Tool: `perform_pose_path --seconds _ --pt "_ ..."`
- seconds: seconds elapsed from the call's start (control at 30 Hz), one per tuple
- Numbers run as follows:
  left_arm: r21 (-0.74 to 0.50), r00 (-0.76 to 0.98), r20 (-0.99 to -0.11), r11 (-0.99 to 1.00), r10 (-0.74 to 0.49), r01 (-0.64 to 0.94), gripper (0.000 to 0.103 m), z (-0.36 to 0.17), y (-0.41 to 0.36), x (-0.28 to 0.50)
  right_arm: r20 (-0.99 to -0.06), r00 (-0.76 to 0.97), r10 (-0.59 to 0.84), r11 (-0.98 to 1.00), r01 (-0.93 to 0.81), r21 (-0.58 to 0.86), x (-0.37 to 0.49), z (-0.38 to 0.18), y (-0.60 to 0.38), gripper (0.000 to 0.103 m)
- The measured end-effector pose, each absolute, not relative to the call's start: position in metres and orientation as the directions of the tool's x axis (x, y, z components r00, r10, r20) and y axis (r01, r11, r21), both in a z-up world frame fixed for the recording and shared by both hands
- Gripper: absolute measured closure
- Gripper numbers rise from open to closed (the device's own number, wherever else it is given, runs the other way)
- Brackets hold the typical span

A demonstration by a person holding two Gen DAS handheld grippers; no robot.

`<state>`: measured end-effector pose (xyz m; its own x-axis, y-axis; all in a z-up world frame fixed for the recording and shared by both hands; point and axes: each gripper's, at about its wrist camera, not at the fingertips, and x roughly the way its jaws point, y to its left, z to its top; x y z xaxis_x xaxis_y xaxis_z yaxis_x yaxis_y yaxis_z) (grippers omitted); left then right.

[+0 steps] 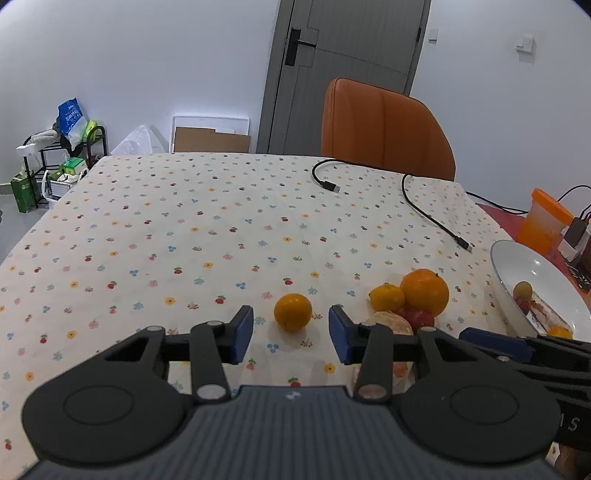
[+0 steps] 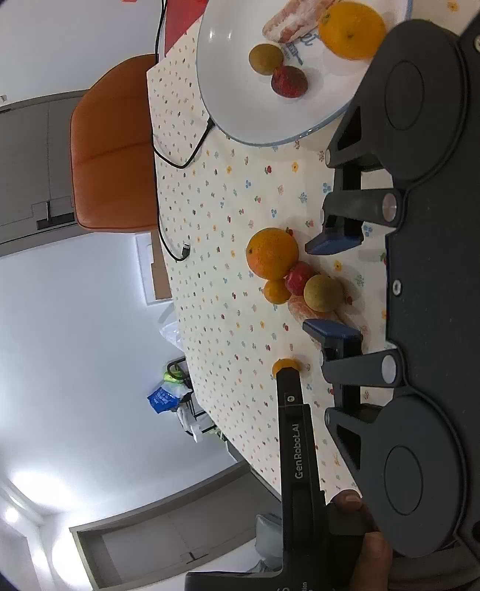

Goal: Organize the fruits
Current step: 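Grasp a small tangerine with the left tool while the right tool grasps a green-brown fruit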

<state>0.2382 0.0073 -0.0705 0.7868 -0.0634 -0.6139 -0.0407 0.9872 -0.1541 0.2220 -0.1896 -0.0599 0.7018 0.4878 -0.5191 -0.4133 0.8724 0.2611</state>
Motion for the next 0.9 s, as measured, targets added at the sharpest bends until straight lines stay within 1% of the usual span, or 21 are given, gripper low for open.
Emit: perform_pose_path --seconds 0.17,0.23,0.27,0.3,0.37,0.9 --pt "-0.153 0.779 -0.623 0.988 -0.068 -0.036 0.062 -0.076 0.007 0.245 -0.533 0.69 0.49 0.87 -0.423 0.254 0.229 -0.064 -0.184 0.067" --pt "-0.155 0.777 -0.625 0.987 -0.069 -0.037 0.064 -0.078 0.007 0.247 -0.54 0.684 0.491 0.869 -0.425 0.253 0.232 -0.066 -0.182 0.07" --pt "-0.157 0.778 -0.624 0.987 -0.071 -0.035 0.071 -0.078 0.007 0.248 -0.545 0.679 0.492 0.869 -0.426 0.254 0.234 -0.068 -0.182 0.076" --pt "-0.159 0.777 -0.625 0.987 -0.074 -0.033 0.075 -0.079 0.007 0.249 -0.55 0.67 0.498 0.865 -0.429 0.26 0.235 -0.069 -0.181 0.078" --pt "-0.164 0.78 -0.622 0.986 -0.074 -0.037 0.08 -0.079 0.009 0.249 -0.547 0.668 0.504 0.862 -0.434 0.264 0.236 -0.07 -0.18 0.079" --pt "-0.158 0.816 -0.572 0.987 -0.083 -0.01 0.08 -0.054 -0.001 0.219 -0.501 0.714 0.489 0.872 -0.42 0.251 0.22 -0.052 -0.194 0.08"
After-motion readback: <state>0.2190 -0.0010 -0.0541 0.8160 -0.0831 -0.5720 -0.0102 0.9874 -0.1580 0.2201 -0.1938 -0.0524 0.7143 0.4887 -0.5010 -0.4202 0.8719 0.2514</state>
